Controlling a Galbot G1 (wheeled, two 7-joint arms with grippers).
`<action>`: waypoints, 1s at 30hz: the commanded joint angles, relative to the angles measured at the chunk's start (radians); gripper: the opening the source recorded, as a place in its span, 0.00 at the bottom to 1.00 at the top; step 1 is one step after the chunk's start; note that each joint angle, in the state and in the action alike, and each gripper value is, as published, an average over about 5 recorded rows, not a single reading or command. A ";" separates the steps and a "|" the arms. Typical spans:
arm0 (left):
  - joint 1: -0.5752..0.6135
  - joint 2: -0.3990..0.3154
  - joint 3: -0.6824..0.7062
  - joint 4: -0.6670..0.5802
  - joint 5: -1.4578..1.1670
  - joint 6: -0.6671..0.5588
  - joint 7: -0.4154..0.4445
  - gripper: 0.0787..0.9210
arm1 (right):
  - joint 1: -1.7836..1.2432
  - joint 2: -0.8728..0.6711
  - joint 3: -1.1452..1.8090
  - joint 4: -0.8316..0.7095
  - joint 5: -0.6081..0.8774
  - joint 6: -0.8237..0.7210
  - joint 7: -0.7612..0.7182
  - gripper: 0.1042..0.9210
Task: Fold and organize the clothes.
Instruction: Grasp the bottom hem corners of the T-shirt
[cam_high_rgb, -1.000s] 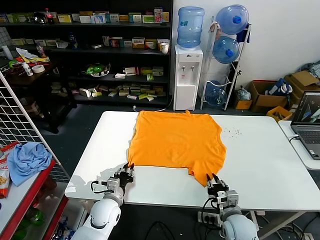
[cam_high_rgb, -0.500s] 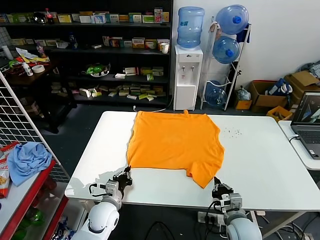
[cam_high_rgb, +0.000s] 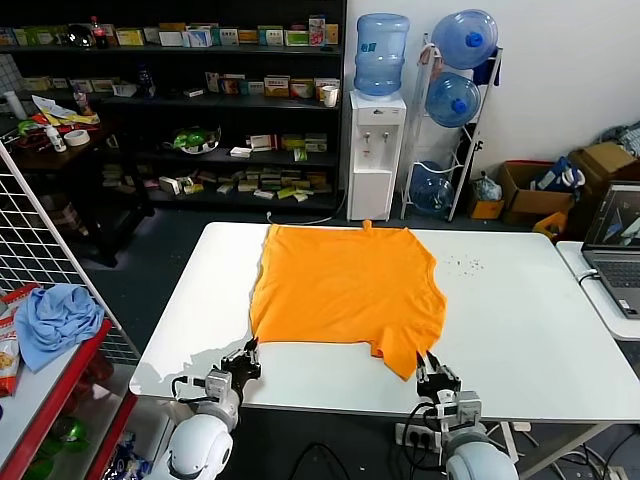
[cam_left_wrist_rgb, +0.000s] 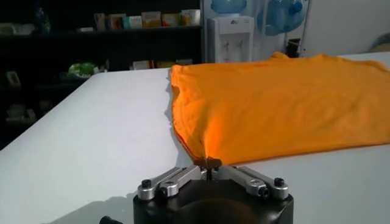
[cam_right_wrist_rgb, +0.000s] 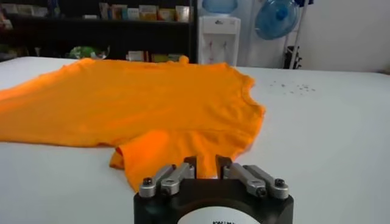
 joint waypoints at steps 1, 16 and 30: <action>0.013 0.004 -0.001 -0.013 0.001 -0.002 0.001 0.02 | -0.006 0.007 -0.002 -0.010 0.012 0.012 0.034 0.50; 0.027 0.005 0.001 -0.024 0.008 -0.012 0.006 0.02 | 0.018 0.025 -0.011 -0.083 -0.003 -0.010 0.034 0.26; 0.125 0.059 0.001 -0.161 0.005 -0.009 -0.005 0.02 | -0.207 -0.059 -0.015 0.185 -0.063 -0.052 0.059 0.02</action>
